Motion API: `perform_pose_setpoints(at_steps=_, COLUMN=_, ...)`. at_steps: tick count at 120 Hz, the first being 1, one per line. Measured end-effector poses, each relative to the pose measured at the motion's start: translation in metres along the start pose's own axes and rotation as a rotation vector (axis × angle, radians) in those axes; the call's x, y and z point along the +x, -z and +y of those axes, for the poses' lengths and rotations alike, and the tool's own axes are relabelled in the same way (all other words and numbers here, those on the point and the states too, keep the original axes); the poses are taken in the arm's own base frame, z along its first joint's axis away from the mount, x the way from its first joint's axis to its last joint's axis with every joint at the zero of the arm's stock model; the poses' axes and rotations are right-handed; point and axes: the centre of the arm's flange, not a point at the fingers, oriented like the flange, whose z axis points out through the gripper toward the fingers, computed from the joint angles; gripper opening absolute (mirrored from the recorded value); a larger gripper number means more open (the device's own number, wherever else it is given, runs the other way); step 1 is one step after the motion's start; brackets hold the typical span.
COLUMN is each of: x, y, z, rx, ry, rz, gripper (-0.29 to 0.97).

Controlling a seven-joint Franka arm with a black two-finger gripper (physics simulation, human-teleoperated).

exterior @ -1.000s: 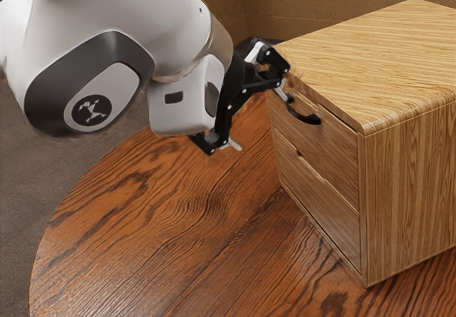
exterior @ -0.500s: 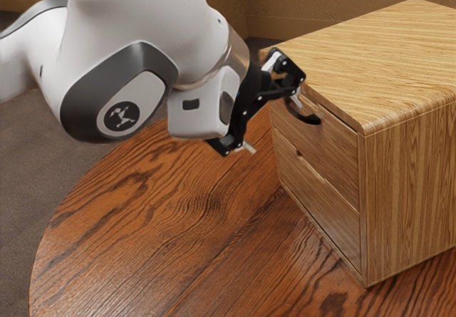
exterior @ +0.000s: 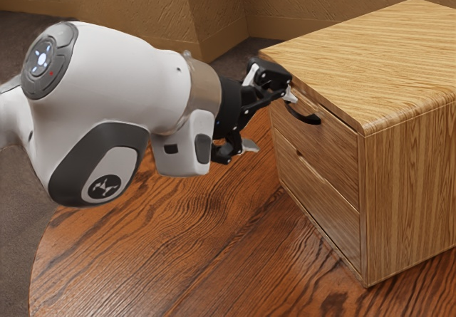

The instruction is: Pull the drawer handle with one arm to open the drawer

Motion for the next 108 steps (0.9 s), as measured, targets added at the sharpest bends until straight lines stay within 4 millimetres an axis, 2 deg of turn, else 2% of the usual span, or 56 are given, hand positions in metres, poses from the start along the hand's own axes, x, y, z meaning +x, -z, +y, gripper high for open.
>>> perform_pose_setpoints(at_steps=10, x=0.003, y=-0.020, z=0.003, rx=-0.008, ry=-0.001, rz=0.014, gripper=0.66)
perform_pose_setpoints(at_steps=32, x=0.003, y=-0.033, z=0.004, rx=-0.003, ry=0.002, rz=0.020, gripper=0.66)
perform_pose_setpoints(at_steps=70, x=0.002, y=-0.037, z=0.008, rx=-0.048, ry=-0.008, rz=0.019, gripper=0.66)
perform_pose_setpoints(at_steps=108, x=-0.019, y=-0.045, z=0.007, rx=-0.061, ry=0.004, rz=-0.011, gripper=0.66)
